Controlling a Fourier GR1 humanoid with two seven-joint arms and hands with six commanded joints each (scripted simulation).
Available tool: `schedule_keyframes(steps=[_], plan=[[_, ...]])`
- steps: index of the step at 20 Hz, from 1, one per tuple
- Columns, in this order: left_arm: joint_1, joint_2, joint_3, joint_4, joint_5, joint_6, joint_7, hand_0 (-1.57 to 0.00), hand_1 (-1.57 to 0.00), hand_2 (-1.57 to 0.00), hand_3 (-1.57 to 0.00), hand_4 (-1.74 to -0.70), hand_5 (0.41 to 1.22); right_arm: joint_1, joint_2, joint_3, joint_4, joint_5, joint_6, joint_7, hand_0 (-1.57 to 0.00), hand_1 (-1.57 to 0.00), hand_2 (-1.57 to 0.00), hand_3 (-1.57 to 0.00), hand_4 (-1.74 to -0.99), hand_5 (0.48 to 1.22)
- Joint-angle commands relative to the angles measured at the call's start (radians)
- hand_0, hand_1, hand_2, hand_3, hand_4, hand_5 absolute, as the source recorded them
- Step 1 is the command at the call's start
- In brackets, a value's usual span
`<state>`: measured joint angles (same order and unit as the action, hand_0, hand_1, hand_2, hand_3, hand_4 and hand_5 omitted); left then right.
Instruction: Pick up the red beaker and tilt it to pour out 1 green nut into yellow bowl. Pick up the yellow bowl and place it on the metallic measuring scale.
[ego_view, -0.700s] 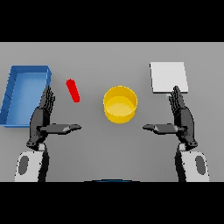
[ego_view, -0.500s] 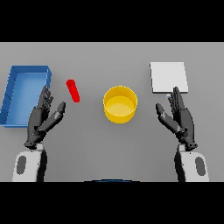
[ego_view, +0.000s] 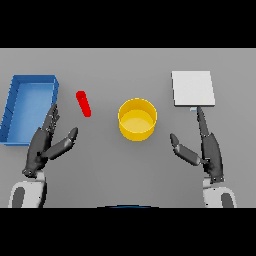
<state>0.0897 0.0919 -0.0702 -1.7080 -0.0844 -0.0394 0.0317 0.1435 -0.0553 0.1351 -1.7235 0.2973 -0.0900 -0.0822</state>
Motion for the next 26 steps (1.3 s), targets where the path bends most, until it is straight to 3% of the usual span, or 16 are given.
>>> schedule_keyframes(steps=[1, 4, 12, 16, 17, 26], plan=[[0.006, 0.004, -0.007, 0.011, -0.011, -0.005, 0.001, 0.00, 0.00, 0.00, 0.00, -1.16, 0.602, -0.012, 0.004, 0.000, 0.006, -0.008, 0.006, 0.017, 0.00, 0.00, 0.00, 0.00, -1.192, 0.600], [-0.032, -0.002, -0.015, 0.055, -0.038, 0.003, -0.001, 0.00, 0.00, 0.00, 0.00, -1.17, 0.605, 0.003, -0.003, -0.011, -0.005, -0.051, 0.034, -0.007, 0.00, 0.00, 0.00, 0.00, -1.224, 0.611], [-0.270, -0.022, 0.026, 0.368, -0.083, 0.040, -0.055, 0.00, 0.00, 0.00, 0.00, -1.25, 0.650, -0.011, -0.005, -0.017, 0.012, -0.065, 0.046, -0.027, 0.00, 0.00, 0.00, 0.00, -1.280, 0.634], [-0.352, -0.022, 0.054, 0.486, -0.083, 0.050, -0.108, 0.00, 0.00, 0.00, 0.00, -1.27, 0.677, 0.008, -0.010, -0.016, -0.002, -0.055, 0.039, -0.038, 0.00, 0.00, 0.00, 0.00, -1.268, 0.635], [-0.367, -0.022, 0.061, 0.514, -0.079, 0.047, -0.123, 0.00, 0.00, 0.00, 0.00, -1.28, 0.680, -0.003, -0.009, -0.019, 0.003, -0.058, 0.039, -0.020, 0.00, 0.00, 0.00, 0.00, -1.267, 0.635], [-0.513, -0.037, 0.079, 0.683, -0.099, 0.063, -0.125, 0.00, 0.00, 0.00, 0.00, -1.29, 0.683, -0.006, -0.005, -0.017, -0.005, -0.058, 0.038, -0.009, 0.00, 0.00, 0.00, 0.00, -1.269, 0.642]])
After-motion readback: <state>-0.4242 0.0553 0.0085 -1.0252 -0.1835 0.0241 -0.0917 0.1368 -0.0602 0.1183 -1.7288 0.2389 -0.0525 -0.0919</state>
